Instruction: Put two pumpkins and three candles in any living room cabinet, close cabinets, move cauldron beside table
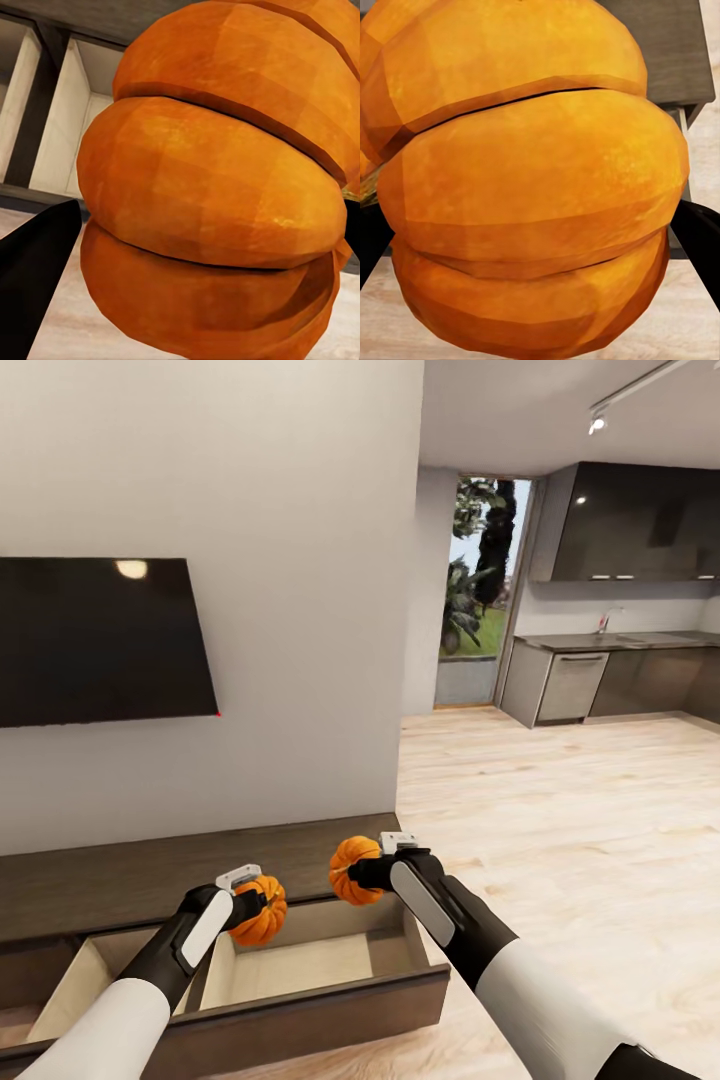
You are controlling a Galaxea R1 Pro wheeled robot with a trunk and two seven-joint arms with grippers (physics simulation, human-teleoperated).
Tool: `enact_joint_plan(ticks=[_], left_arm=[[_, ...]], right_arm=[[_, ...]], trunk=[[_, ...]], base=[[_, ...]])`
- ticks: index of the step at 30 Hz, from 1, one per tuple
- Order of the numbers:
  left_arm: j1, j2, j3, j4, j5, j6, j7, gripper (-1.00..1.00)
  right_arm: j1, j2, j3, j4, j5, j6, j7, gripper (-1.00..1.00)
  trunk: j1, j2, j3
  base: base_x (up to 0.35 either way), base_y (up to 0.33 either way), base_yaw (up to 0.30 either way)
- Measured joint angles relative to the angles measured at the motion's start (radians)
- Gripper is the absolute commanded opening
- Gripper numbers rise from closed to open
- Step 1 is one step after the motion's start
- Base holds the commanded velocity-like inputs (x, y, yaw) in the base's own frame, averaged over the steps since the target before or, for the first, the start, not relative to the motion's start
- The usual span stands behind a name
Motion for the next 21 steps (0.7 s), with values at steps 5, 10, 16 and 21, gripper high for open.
enact_joint_plan(ticks=[5,10,16,21], left_arm=[[0.0,0.002,0.004,-0.001,0.0,0.001,0.0,-1.0],[0.0,0.003,0.005,0.0,0.0,0.001,0.001,-1.0],[0.0,0.001,0.006,0.0,0.0,0.002,0.0,-1.0],[0.0,0.001,0.005,0.001,0.001,0.004,0.0,-1.0]], right_arm=[[0.0,0.001,0.001,0.0,-0.001,0.001,0.0,-1.0],[0.0,0.001,0.0,0.004,-0.004,0.012,-0.004,-1.0],[0.0,0.0,-0.001,0.004,-0.005,0.053,-0.006,-1.0],[0.0,0.004,0.0,0.005,-0.039,0.067,-0.006,-1.0]], trunk=[[0.019,-0.035,-0.016],[0.038,-0.07,-0.031],[0.061,-0.112,-0.05],[0.081,-0.147,-0.066]], base=[[0.0,0.0,0.0],[0.0,0.0,0.0],[0.0,0.0,0.0],[0.0,0.0,0.0]])
